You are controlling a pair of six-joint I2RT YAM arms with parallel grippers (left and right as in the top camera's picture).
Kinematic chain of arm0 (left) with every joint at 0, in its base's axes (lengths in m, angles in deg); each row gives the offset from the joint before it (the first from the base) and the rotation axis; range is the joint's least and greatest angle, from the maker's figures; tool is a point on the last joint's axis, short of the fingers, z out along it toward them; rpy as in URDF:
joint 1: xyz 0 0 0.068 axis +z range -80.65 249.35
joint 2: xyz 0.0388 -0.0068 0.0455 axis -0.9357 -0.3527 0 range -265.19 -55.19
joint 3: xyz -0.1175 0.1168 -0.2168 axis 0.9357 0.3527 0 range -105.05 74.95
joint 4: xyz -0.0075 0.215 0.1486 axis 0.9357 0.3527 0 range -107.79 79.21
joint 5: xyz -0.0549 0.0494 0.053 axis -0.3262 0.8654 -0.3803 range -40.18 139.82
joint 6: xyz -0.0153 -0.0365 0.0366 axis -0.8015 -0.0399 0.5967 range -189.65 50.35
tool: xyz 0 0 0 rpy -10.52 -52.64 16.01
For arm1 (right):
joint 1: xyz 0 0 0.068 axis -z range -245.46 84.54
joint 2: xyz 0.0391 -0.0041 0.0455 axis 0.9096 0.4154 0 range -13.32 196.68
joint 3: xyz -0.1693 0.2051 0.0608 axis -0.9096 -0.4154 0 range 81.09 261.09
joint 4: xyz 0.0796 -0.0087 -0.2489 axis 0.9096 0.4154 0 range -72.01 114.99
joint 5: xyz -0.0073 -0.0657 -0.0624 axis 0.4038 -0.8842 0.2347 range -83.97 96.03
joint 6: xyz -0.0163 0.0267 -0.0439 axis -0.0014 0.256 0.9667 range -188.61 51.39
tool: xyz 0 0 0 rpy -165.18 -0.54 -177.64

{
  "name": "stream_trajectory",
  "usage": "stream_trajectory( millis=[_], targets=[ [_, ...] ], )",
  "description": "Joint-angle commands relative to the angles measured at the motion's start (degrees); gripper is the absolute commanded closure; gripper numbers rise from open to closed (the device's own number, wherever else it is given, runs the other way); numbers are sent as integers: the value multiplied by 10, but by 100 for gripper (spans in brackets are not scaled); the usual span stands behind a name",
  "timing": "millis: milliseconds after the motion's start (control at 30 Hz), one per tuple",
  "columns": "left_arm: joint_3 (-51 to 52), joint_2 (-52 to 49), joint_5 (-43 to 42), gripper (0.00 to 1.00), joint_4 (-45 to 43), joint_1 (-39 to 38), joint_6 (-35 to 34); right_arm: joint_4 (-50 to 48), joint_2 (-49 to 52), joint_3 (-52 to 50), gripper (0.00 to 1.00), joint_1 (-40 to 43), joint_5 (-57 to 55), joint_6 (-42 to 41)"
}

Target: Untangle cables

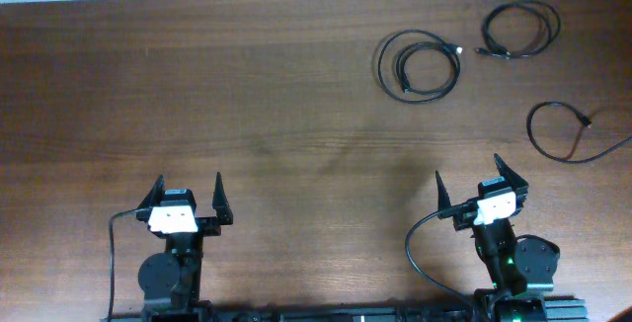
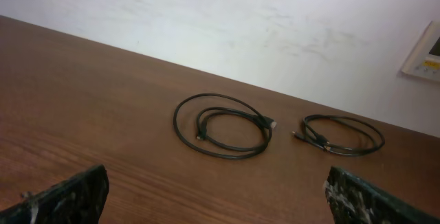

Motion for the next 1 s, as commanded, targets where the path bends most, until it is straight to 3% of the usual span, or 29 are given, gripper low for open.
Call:
stream_trajectory(
  millis=[0, 167, 267, 333, 967],
  targets=[
    [7, 5, 6, 1, -2, 3, -7, 0, -5, -5, 1, 2, -7, -2],
    [7, 5, 6, 1, -2, 3, -7, 0, -5, -5, 1, 2, -26, -17],
    [7, 5, 6, 1, -2, 3, -7, 2, -5, -5, 1, 2, -121, -148],
    [7, 5, 6, 1, -2, 3, -7, 16, -5, -5, 1, 2, -150, -191],
    [7, 5, 6, 1, -2, 3, -7, 15, -4, -5, 1, 2, -147, -190]
  ],
)
